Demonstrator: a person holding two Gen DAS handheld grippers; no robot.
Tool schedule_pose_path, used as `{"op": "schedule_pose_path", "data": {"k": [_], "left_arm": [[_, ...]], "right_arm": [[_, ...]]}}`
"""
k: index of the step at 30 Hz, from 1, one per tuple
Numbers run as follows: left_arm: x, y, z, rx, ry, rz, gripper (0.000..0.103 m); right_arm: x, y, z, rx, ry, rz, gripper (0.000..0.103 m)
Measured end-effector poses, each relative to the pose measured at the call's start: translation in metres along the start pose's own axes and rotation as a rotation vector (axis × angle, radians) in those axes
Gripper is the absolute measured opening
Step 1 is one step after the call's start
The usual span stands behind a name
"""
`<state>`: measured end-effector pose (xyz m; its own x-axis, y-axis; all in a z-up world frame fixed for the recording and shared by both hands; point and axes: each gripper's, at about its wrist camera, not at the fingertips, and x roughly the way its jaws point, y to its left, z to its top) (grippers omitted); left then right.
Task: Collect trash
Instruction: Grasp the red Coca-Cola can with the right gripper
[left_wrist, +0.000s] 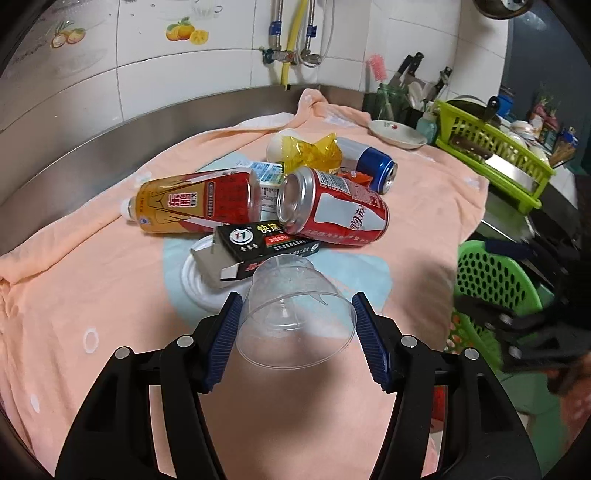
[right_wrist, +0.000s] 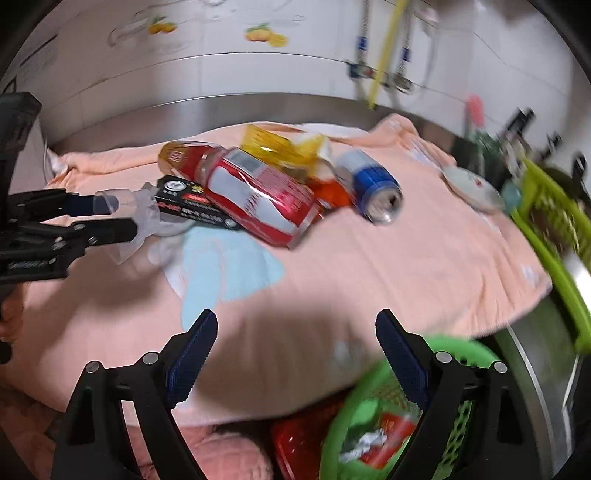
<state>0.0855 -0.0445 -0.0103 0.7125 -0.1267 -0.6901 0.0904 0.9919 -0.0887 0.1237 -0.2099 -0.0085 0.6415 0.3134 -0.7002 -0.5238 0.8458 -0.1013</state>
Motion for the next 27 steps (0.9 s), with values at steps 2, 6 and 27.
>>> {"op": "schedule_pose_path", "data": {"k": [2,6,27], "left_arm": [[-0.005,0.006,-0.001,0.000,-0.004,-0.009,0.060],[-0.016,0.018,-0.003,-0.002,-0.019,-0.014,0.060],[-0.020,0.058,-0.002,-0.019,-0.026,-0.005,0.060]], "right_arm": [[0.007,0.008,0.014,-0.046,-0.002,0.008,0.085],[0.024,0.020,0.039,-0.140,-0.005,0.027,0.084],[0.123,0.055,0.090,-0.531,0.103,-0.064,0.084]]}}
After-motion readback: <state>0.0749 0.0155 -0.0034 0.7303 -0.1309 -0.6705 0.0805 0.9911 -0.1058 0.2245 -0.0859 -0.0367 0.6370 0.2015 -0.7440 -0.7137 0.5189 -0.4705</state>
